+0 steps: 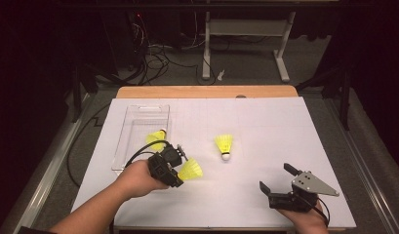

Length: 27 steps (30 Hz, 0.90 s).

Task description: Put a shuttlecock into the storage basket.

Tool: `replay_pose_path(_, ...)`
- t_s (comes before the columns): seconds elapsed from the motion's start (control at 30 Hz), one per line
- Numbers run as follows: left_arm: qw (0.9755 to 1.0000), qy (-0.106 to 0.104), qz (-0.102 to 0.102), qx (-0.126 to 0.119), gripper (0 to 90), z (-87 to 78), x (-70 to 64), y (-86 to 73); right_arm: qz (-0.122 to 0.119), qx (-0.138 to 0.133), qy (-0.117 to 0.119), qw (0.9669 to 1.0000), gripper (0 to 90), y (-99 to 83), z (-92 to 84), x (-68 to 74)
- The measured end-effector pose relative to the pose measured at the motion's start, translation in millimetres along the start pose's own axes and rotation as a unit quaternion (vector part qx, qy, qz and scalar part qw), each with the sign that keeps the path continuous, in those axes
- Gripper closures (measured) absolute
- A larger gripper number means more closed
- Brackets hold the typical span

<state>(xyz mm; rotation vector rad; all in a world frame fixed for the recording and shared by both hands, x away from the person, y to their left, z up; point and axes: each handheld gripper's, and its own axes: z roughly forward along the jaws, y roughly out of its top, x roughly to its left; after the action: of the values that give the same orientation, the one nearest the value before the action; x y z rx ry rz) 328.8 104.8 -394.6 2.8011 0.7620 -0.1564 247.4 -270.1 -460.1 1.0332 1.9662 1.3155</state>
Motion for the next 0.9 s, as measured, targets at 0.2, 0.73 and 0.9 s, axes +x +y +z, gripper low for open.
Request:
replay_pose_path(0.2,1.0000,0.002,0.000,0.007,63.9,-5.9,0.1,2.4,-0.002,0.001,0.003,1.0000,0.3,-0.2,1.7,1.3)
replay_pose_path(0.73,0.9999,0.005,-0.009,0.002,63.9,-38.2,7.2,6.4,-0.001,0.010,0.009,0.9999,0.3,-3.2,4.6,1.8)
replay_pose_path(0.9,0.9999,0.006,-0.014,-0.002,63.9,-47.5,11.0,5.4,0.000,0.011,0.011,0.9999,0.3,-3.3,4.9,2.1)
